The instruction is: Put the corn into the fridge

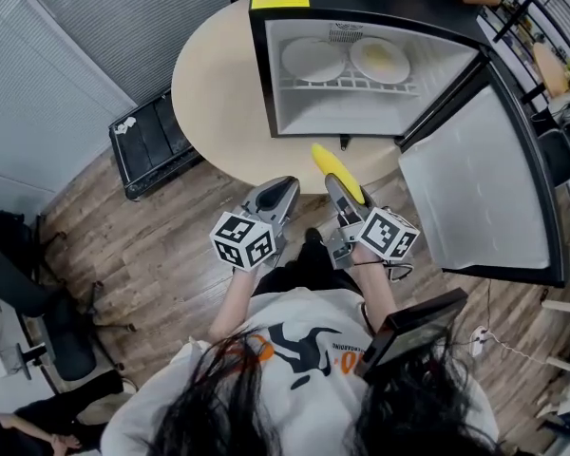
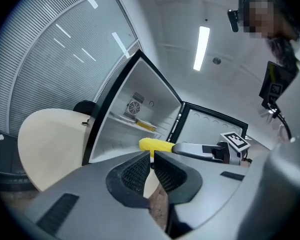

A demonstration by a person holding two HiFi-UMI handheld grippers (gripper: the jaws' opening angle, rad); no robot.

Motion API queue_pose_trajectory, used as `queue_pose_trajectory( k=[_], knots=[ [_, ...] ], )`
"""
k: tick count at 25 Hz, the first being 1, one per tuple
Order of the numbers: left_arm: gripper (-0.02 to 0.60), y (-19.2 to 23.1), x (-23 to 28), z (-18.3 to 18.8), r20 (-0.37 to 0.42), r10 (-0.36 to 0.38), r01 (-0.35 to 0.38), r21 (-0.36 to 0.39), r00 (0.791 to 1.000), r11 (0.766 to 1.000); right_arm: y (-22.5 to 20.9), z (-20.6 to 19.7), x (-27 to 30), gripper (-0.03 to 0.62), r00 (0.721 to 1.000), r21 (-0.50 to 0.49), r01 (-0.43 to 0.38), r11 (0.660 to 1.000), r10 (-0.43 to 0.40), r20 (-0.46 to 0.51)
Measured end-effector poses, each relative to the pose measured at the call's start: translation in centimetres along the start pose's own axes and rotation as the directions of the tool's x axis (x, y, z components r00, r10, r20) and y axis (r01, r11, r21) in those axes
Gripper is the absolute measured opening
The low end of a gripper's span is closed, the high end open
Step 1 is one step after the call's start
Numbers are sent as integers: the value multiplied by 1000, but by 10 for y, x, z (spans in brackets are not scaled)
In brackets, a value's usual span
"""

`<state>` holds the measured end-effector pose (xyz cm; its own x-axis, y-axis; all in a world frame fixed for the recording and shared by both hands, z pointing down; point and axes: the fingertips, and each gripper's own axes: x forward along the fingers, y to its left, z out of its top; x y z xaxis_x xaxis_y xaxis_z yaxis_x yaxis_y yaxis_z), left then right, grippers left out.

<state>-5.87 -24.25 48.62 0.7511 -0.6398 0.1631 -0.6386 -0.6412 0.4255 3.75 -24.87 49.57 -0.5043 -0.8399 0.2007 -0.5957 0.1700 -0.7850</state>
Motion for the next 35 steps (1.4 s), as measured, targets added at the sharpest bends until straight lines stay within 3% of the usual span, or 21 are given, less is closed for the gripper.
queue_pose_trajectory(
  k=[13, 30, 35],
  knots=[
    [31, 36, 52, 9, -25, 69, -69, -13, 997, 998, -60, 22, 82, 252, 991, -30, 27, 999, -30, -129],
    [31, 81, 82, 10, -49, 134, -136, -40, 990, 990, -118, 17, 201, 252, 952, -260, 46, 964, -121, -281],
    [31, 87, 80, 11, -46, 146, -148, -46, 988, 988, -122, 11, 212, 252, 936, -366, 41, 930, -163, -311]
  ],
)
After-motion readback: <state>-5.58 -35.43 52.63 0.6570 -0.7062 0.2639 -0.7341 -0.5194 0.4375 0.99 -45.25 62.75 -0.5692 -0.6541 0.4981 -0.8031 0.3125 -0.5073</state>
